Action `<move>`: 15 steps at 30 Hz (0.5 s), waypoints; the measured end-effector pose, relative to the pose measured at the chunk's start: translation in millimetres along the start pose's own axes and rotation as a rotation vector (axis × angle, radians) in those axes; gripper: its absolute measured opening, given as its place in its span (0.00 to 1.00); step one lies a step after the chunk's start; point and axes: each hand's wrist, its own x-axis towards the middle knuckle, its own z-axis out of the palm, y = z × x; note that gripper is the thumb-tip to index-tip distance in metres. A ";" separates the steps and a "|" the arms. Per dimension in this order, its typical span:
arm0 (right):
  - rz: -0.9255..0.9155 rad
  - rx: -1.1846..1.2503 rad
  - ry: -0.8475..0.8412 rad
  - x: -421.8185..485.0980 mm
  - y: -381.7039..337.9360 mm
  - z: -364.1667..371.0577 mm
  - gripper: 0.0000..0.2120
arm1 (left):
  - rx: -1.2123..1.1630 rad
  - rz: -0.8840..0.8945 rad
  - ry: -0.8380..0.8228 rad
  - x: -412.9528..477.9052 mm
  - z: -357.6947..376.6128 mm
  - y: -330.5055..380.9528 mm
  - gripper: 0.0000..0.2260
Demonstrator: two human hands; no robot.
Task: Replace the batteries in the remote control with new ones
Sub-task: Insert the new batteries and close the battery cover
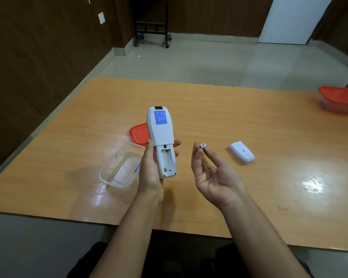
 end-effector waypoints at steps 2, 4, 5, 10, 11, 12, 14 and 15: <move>-0.042 -0.079 0.039 1.2 -0.3 -2.1 0.12 | 0.024 0.006 -0.014 0.3 2.1 0.0 0.20; -0.141 -0.268 0.045 1.3 0.6 -2.5 0.04 | 0.035 0.001 -0.024 0.7 2.9 0.4 0.19; -0.212 -0.395 0.030 0.8 1.2 -2.4 0.03 | 0.037 -0.006 -0.025 1.4 2.7 0.1 0.20; -0.523 -1.077 -0.091 -5.9 9.6 0.4 0.08 | 0.000 -0.055 -0.049 3.8 3.1 -3.7 0.21; -0.581 -1.194 -0.093 -6.4 12.0 -0.3 0.07 | -0.017 -0.066 -0.050 3.7 4.0 -4.6 0.21; -0.641 -1.298 -0.086 -6.3 14.5 -1.2 0.07 | -0.026 -0.075 -0.052 3.5 4.7 -5.2 0.21; -0.759 -1.441 -0.085 -6.3 18.7 -3.2 0.07 | -0.019 -0.089 -0.052 3.6 5.5 -6.3 0.21; -0.818 -1.498 -0.096 -6.2 20.3 -4.3 0.07 | -0.022 -0.093 -0.049 3.7 5.3 -6.5 0.22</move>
